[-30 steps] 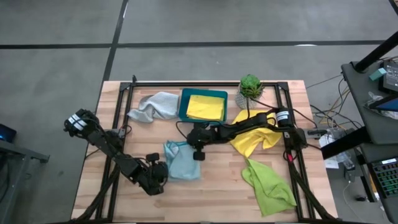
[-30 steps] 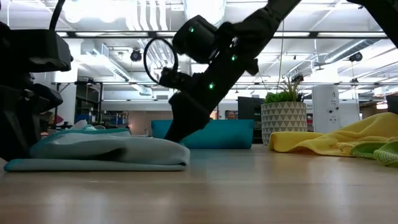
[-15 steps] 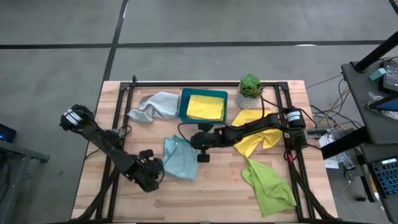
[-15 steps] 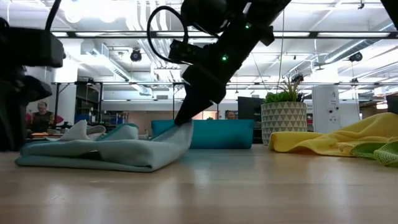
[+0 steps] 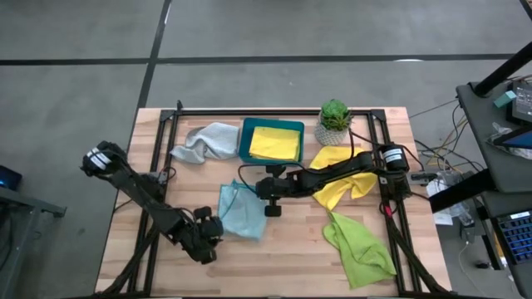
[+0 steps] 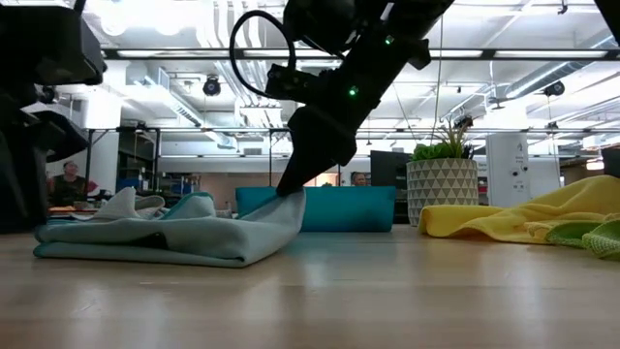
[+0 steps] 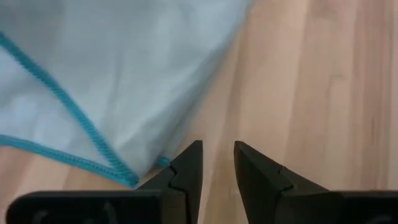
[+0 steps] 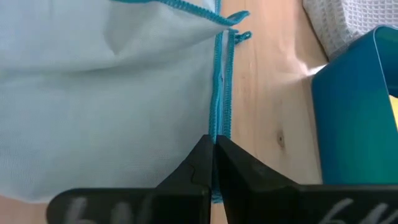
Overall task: Fold microfiber towels
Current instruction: Fold the light blue microfiber cloth
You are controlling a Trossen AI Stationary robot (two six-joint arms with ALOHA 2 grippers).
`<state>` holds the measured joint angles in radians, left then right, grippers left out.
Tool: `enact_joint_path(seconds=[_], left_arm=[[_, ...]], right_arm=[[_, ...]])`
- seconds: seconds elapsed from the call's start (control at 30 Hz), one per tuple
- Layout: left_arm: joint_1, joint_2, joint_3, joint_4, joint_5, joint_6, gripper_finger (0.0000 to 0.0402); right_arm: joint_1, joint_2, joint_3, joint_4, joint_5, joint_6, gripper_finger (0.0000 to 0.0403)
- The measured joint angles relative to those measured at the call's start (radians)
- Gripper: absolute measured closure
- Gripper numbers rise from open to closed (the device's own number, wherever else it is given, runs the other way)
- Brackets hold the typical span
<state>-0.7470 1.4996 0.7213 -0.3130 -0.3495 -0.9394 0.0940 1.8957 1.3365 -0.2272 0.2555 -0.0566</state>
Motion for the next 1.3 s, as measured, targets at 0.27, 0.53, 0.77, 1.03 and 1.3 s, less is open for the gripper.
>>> enact_joint_path(seconds=[0.27,0.53,0.77,1.03,1.3], left_arm=[[0.000,0.085,0.004,0.011,-0.112,0.003,0.0341],[0.001,0.115,0.001,0.007,-0.141,0.002,0.0398],[0.000,0.112,-0.007,-0.027,-0.141,-0.023,0.0401],[0.001,0.085,-0.011,-0.048,-0.113,-0.023,0.0401],[0.001,0.064,-0.011,-0.117,-0.090,-0.025,0.0402]], right_arm=[[0.000,0.000,-0.002,0.000,0.000,0.004,0.0394],[0.007,-0.002,-0.002,-0.001,0.000,0.011,0.0394],[0.014,-0.031,-0.002,-0.080,0.008,0.011,0.0394],[0.013,-0.036,-0.003,-0.134,0.010,0.014,0.0394],[0.013,-0.032,-0.028,-0.145,0.007,0.037,0.0394]])
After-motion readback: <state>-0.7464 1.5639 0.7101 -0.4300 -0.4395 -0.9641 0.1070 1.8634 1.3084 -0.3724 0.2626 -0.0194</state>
